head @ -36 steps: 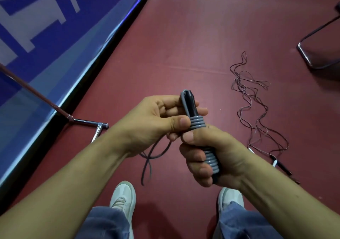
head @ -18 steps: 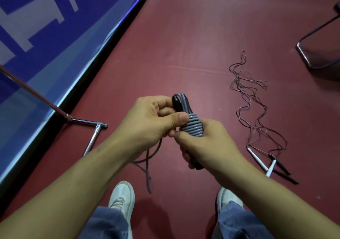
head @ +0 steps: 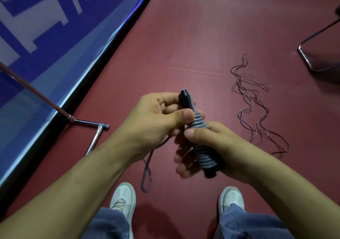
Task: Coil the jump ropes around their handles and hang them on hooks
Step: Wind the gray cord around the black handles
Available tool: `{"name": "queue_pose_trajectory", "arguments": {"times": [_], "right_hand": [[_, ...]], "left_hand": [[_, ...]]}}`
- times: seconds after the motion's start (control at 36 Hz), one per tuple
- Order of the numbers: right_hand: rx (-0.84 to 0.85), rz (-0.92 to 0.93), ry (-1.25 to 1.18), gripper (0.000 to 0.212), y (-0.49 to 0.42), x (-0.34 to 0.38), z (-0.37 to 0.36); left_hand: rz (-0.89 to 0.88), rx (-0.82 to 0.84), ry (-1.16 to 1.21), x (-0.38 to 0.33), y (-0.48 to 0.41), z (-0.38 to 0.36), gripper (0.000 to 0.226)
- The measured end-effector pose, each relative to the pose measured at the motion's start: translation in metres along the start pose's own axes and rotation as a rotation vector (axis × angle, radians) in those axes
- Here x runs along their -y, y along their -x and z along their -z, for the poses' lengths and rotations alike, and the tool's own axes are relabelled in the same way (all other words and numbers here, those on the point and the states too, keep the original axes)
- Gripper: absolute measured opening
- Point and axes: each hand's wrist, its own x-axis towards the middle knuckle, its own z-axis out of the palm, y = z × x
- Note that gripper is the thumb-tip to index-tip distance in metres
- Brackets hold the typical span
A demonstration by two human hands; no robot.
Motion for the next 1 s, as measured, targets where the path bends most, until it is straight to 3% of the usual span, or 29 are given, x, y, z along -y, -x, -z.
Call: {"name": "queue_pose_trajectory", "arguments": {"times": [0.11, 0.22, 0.42, 0.5, 0.56, 0.67, 0.81, 1.0], "right_hand": [[-0.384, 0.228, 0.594, 0.018, -0.008, -0.006, -0.011], [-0.600, 0.308, 0.714, 0.012, -0.011, -0.013, -0.012], [-0.345, 0.294, 0.218, 0.016, -0.004, -0.005, -0.012], [-0.232, 0.224, 0.073, 0.037, -0.003, -0.001, -0.012], [-0.234, 0.163, 0.024, 0.048, -0.002, 0.000, -0.013], [-0.237, 0.111, -0.043, 0.046, -0.003, -0.002, -0.014], [-0.175, 0.076, -0.101, 0.062, -0.003, -0.003, -0.010], [-0.144, 0.027, -0.174, 0.050, -0.005, -0.003, -0.010]], "left_hand": [[-0.004, -0.087, -0.124, 0.009, -0.003, -0.003, 0.020], [-0.011, -0.065, -0.117, 0.006, -0.004, -0.004, 0.019], [-0.022, 0.039, -0.125, -0.003, -0.003, 0.013, 0.024], [0.014, 0.051, -0.103, -0.001, -0.003, 0.015, 0.026], [0.037, 0.049, -0.085, 0.000, -0.002, 0.014, 0.028], [0.066, 0.066, -0.111, 0.001, -0.002, 0.012, 0.033], [0.097, 0.068, -0.127, 0.000, -0.003, 0.015, 0.031], [0.084, 0.093, -0.156, -0.005, -0.001, 0.016, 0.026]]}}
